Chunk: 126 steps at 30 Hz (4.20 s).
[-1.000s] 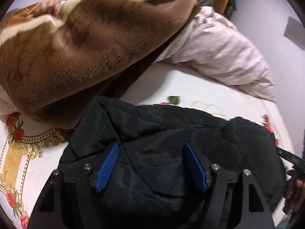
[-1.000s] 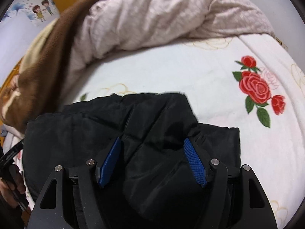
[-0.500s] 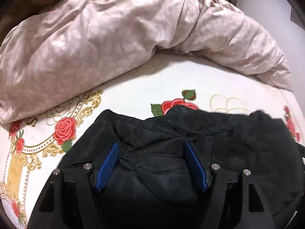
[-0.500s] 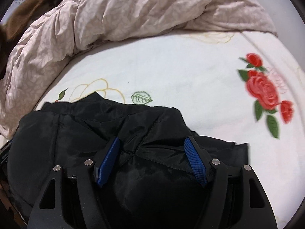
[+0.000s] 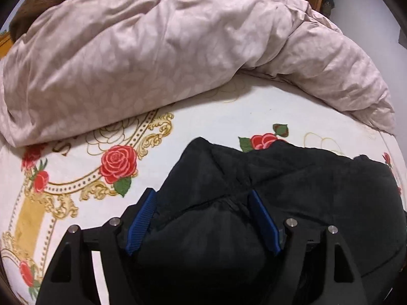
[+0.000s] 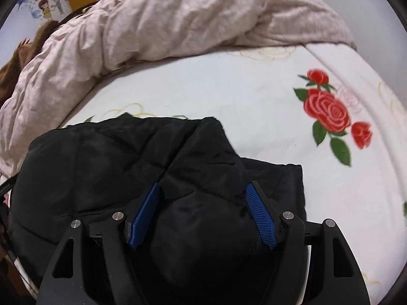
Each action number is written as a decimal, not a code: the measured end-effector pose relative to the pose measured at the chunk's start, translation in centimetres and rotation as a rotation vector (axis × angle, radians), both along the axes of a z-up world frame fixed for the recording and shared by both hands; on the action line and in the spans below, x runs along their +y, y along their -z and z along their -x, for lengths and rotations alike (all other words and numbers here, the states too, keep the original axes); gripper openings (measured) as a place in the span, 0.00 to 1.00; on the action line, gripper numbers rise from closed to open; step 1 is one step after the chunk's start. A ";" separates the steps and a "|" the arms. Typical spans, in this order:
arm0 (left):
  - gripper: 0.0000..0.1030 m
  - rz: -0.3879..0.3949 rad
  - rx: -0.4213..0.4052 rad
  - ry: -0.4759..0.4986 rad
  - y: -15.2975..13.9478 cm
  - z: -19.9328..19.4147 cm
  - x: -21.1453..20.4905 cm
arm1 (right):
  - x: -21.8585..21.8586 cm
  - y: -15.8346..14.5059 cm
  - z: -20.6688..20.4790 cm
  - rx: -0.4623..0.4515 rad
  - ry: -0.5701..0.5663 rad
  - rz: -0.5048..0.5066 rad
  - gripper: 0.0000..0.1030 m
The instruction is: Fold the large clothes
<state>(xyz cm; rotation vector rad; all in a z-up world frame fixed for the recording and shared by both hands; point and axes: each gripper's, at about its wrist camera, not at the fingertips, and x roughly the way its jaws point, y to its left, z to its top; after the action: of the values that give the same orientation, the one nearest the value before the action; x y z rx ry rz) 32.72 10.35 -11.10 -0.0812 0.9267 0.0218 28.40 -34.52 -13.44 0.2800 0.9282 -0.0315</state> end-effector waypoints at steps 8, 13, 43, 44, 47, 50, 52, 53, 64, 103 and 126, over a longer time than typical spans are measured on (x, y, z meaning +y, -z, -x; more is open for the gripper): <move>0.73 -0.037 -0.090 0.014 -4.6 3.0 -0.7 | -0.4 -3.5 1.4 -0.023 0.026 0.040 0.68; 0.73 0.022 -0.187 0.101 -7.9 6.7 -2.9 | 0.0 -6.4 5.1 -0.126 0.022 -0.010 0.68; 0.71 -0.025 -0.042 0.096 -1.6 7.3 -2.9 | 5.5 -1.9 5.6 -0.020 -0.121 0.048 0.68; 0.71 -0.033 -0.040 0.087 -2.1 7.3 -3.1 | 5.3 -2.0 5.4 -0.008 -0.110 0.042 0.68; 0.71 -0.005 -0.071 0.100 -4.3 8.7 -3.8 | 5.4 -4.3 6.5 -0.034 -0.108 0.063 0.68; 0.71 -0.038 -0.099 0.136 -6.1 10.8 -5.6 | 5.4 -5.9 8.6 -0.074 -0.115 0.063 0.68; 0.71 -0.028 -0.090 0.158 -6.3 11.7 -6.9 | 5.6 -6.2 9.9 -0.083 -0.117 0.062 0.68; 0.71 -0.022 -0.078 0.170 -6.1 12.0 -7.5 | 5.8 -6.0 10.3 -0.078 -0.120 0.066 0.68; 0.73 -0.027 0.013 0.184 -2.8 10.7 -9.5 | 6.2 -1.1 8.4 0.017 -0.127 0.091 0.69; 0.71 -0.021 -0.031 0.198 -11.7 28.9 -8.9 | 11.0 -12.7 26.0 -0.097 -0.123 0.068 0.70; 0.70 -0.039 -0.015 0.187 -10.4 23.2 -7.7 | 9.9 -11.0 21.4 -0.037 -0.078 0.124 0.70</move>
<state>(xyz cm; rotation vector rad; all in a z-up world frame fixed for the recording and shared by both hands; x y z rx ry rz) 9.54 2.63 -0.74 0.0411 0.9151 -0.1339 6.99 -24.66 -2.49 0.1284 0.8957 -0.0120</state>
